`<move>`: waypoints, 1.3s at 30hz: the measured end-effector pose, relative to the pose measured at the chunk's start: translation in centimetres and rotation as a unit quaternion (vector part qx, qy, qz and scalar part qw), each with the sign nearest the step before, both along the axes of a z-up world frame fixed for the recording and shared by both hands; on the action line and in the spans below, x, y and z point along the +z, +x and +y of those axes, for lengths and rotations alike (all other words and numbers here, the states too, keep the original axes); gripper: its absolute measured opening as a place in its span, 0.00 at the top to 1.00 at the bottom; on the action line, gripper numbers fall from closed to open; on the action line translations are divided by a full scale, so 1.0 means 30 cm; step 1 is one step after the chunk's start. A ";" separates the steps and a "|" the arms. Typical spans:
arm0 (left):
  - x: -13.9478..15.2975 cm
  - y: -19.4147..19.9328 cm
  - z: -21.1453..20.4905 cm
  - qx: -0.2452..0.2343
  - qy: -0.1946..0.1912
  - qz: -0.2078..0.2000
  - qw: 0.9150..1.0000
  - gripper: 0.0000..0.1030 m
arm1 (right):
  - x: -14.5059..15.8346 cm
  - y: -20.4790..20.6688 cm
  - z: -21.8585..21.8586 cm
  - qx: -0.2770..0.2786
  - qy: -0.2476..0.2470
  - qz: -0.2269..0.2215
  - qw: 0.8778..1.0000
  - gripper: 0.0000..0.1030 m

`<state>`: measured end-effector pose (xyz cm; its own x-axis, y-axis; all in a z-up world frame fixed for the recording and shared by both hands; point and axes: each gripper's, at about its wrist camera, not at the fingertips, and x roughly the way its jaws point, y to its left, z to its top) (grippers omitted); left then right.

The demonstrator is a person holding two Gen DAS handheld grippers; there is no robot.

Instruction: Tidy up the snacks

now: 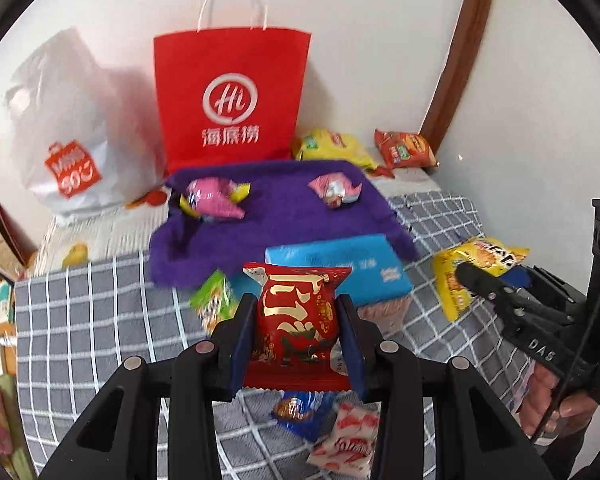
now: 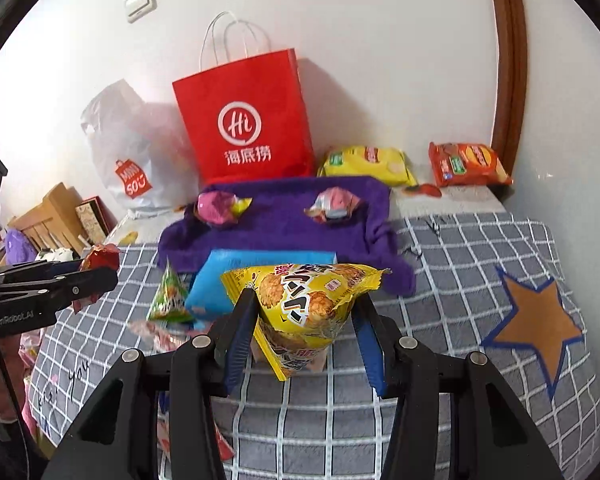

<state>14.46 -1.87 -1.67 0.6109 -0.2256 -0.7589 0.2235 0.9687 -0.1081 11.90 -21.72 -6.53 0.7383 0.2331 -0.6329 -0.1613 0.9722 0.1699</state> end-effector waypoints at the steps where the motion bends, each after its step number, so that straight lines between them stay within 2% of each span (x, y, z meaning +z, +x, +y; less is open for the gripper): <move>1: 0.009 0.007 -0.005 -0.001 0.001 -0.002 1.000 0.63 | 0.011 0.013 0.002 -0.001 -0.002 -0.003 1.000 0.53; 8: 0.068 0.087 -0.016 0.000 0.014 -0.019 1.000 0.63 | 0.072 0.103 0.024 0.007 -0.001 -0.022 1.000 0.53; 16: 0.078 0.193 0.031 0.019 0.019 -0.024 0.999 0.63 | 0.130 0.258 0.064 0.028 0.002 -0.038 0.999 0.53; 30: 0.025 0.419 0.146 0.057 0.014 -0.009 0.998 0.63 | 0.150 0.503 0.104 0.045 -0.012 -0.043 0.998 0.53; 39: -0.084 0.543 0.206 0.073 0.002 0.016 0.997 0.63 | 0.094 0.630 0.146 0.065 -0.019 -0.028 0.997 0.53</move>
<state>30.76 4.32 -4.18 0.6123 -0.1325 -0.7795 0.0765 0.9912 -0.1084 30.79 -17.35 -3.71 0.7381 0.3066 -0.6010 -0.2955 0.9477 0.1205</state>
